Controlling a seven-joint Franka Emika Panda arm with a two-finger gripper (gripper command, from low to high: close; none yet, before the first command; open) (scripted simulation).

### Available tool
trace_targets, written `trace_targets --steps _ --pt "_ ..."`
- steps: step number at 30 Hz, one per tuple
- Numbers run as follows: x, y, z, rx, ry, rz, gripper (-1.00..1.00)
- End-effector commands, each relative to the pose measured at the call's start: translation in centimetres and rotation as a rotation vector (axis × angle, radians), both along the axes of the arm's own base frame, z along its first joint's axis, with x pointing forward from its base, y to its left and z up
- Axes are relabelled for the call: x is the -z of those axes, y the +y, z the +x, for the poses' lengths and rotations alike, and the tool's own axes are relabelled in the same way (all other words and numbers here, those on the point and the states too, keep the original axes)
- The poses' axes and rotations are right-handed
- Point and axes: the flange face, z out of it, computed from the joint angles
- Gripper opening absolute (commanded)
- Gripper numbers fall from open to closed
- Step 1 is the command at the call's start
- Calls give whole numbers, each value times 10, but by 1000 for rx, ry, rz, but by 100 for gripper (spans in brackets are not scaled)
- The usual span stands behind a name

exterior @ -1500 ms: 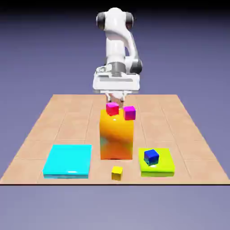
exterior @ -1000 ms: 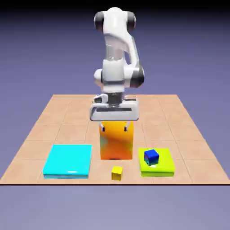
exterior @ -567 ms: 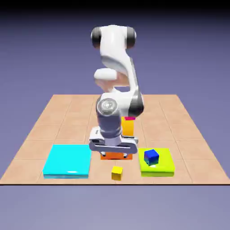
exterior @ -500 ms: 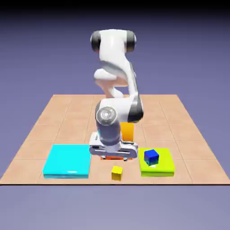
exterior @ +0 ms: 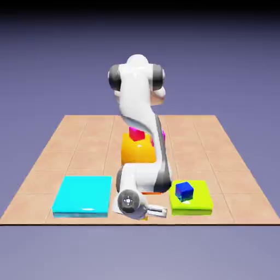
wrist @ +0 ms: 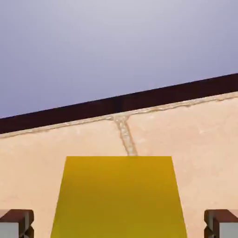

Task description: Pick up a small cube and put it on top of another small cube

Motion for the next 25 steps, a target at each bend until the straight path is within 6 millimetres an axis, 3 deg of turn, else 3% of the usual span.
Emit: trace_targets --steps 1,3,9,15,16,21,22,23,25 --pt "-15 -2 9 -1 0 -1 -100" --pt "-44 -1 23 -4 1 0 -100" --pt "-99 94 13 -80 10 17 -100" --pt "-159 177 -13 -169 0 -2 -100" --pt "-159 177 -13 -169 0 -2 -100" --pt "-102 180 -47 -169 0 -2 -100" --pt "-102 180 -47 -169 0 -2 100" --pt "-102 180 -47 -169 0 -2 100" --pt "-125 179 -31 -169 0 -1 100"
